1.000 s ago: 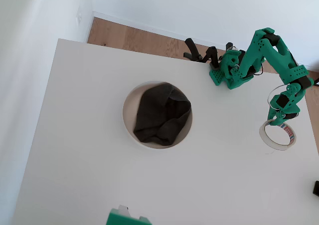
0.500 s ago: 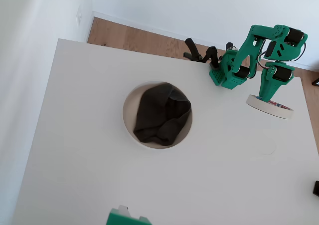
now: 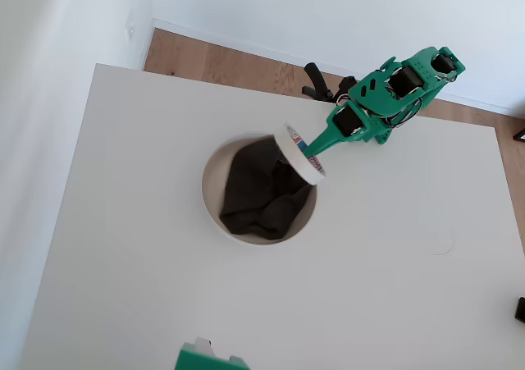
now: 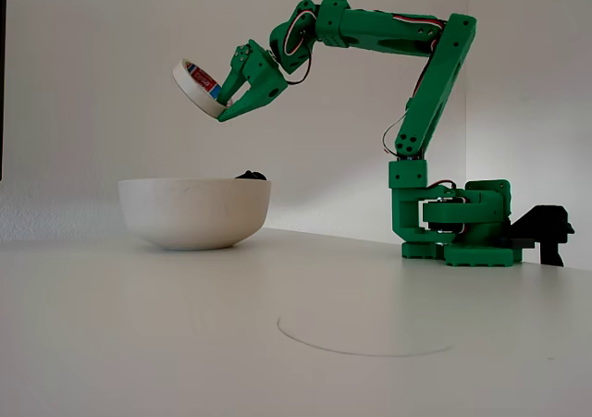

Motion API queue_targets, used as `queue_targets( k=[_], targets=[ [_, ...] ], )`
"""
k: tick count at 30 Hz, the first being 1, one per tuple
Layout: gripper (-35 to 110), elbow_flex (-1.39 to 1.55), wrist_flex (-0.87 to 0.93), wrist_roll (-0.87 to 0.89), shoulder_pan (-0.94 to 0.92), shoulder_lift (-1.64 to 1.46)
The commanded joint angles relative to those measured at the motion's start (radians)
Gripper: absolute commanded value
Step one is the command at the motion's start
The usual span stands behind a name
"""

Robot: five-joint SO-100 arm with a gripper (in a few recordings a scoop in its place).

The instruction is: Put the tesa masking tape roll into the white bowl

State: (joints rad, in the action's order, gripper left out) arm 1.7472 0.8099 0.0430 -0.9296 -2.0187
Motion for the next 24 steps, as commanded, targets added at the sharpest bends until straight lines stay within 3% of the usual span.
queue_targets(
  k=[1, 6, 17, 24],
  targets=[
    [-8, -0.133, -0.123, -0.011, -0.051, 0.179],
    [-8, -0.181, -0.186, -0.031, -0.032, 0.377],
    [-8, -0.227, -0.018, -0.005, 0.114, 0.442],
    [-8, -0.225, -0.081, -0.012, 0.037, 0.543]
  ],
)
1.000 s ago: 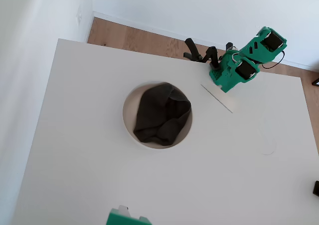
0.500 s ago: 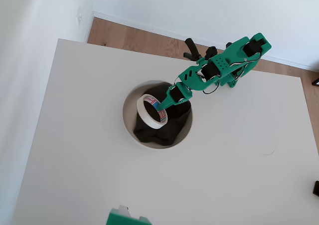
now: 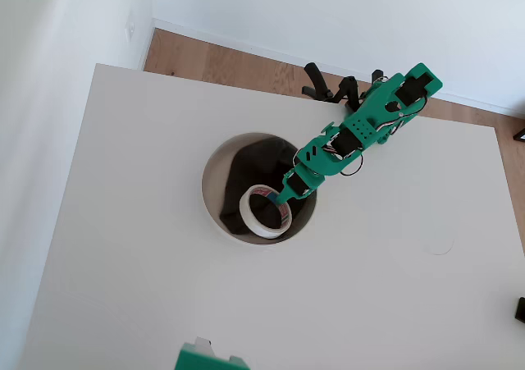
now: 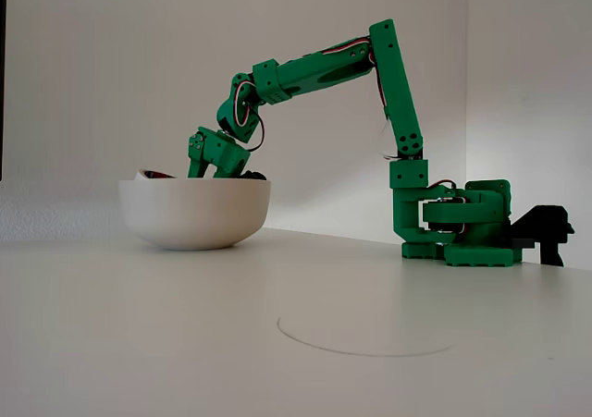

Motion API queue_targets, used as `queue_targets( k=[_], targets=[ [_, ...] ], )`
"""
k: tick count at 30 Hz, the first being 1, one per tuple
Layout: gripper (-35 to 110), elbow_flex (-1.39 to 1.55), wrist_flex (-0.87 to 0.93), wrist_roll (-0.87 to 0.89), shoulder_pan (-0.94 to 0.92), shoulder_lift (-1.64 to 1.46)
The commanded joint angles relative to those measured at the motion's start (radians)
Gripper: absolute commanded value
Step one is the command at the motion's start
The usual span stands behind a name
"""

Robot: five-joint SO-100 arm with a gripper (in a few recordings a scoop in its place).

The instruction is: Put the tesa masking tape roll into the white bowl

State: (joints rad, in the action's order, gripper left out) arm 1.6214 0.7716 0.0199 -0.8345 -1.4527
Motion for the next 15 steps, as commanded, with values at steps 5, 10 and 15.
queue_targets(
  k=[5, 10, 15],
  targets=[
    [-8, -0.104, -0.112, 0.02, -0.133, -0.003],
    [-8, -0.104, -0.129, 0.005, -0.175, 0.005],
    [-7, -0.104, -0.144, 0.003, -0.19, 0.023]
  ],
)
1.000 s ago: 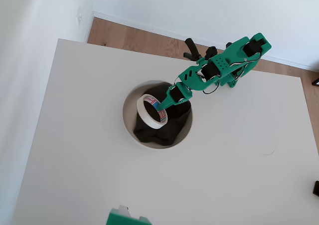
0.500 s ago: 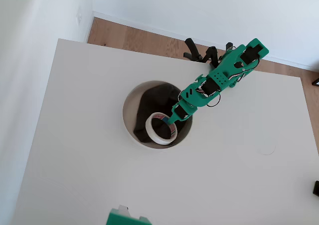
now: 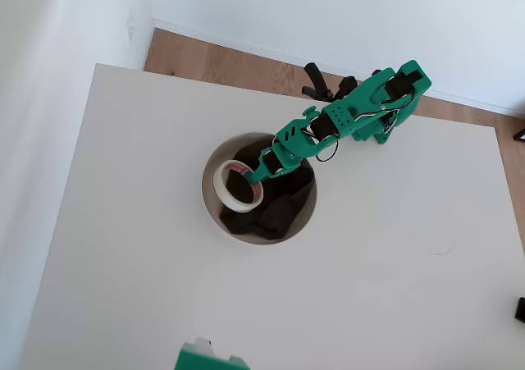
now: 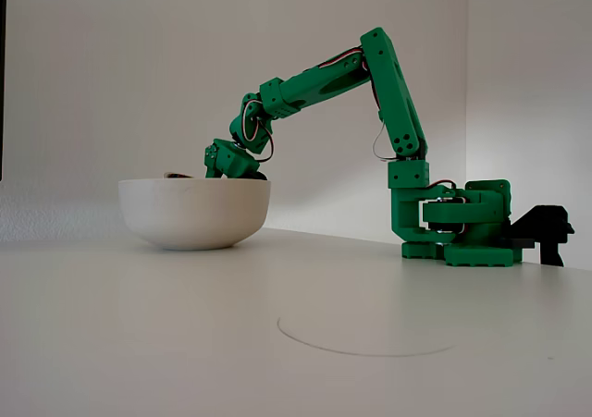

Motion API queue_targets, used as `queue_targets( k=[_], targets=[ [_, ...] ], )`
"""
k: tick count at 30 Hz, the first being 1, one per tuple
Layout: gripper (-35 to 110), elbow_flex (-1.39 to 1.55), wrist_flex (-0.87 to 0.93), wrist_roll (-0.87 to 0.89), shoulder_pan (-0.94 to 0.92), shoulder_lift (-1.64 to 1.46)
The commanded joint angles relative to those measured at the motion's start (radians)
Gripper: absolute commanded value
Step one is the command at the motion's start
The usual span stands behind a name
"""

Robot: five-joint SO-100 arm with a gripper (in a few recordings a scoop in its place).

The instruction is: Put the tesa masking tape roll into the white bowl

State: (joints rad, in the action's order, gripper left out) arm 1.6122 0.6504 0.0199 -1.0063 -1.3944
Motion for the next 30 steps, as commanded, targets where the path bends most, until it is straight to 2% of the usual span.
queue_targets(
  k=[1, 10, 23, 30],
  targets=[
    [-6, -0.095, -0.025, 0.005, -0.02, -0.034],
    [-3, -0.095, -0.04, 0.005, -0.035, 0.008],
    [10, -0.095, -0.055, 0.008, -0.046, 0.018],
    [4, -0.095, -0.061, 0.008, -0.048, 0.011]
  ],
)
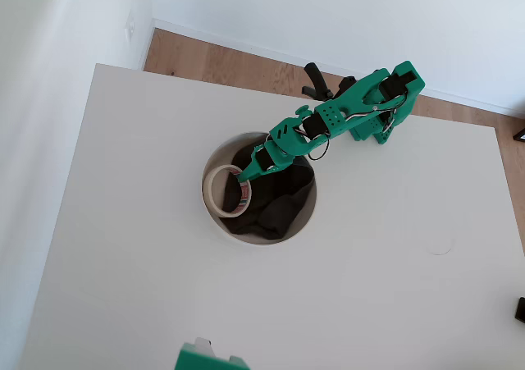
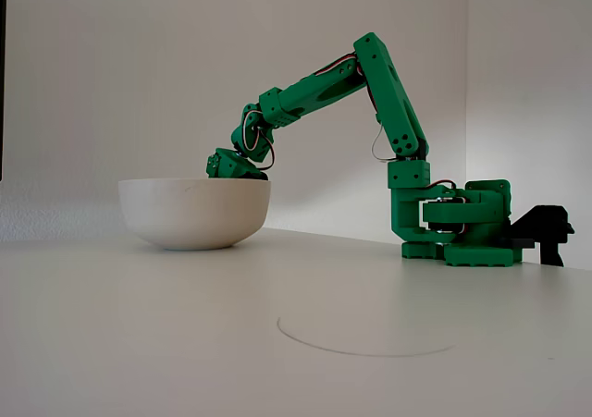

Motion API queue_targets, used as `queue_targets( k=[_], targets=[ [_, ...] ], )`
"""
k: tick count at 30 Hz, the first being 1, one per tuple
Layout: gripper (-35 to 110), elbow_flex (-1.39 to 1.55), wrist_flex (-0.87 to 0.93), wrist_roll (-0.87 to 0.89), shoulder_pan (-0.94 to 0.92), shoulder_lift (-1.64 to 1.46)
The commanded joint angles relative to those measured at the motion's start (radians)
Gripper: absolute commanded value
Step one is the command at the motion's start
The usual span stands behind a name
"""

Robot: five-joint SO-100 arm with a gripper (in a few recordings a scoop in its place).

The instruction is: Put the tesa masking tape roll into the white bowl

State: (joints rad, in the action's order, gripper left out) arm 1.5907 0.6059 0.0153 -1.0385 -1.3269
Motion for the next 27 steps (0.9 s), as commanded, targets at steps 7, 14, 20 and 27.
queue_targets(
  k=[7, 14, 20, 27],
  targets=[
    [4, -0.074, -0.002, 0.012, -0.021, -0.127],
    [8, -0.074, 0.025, 0.009, -0.031, -0.219],
    [8, -0.074, 0.054, 0.012, -0.031, -0.284],
    [-8, -0.074, 0.06, 0.025, -0.012, -0.245]
  ],
)
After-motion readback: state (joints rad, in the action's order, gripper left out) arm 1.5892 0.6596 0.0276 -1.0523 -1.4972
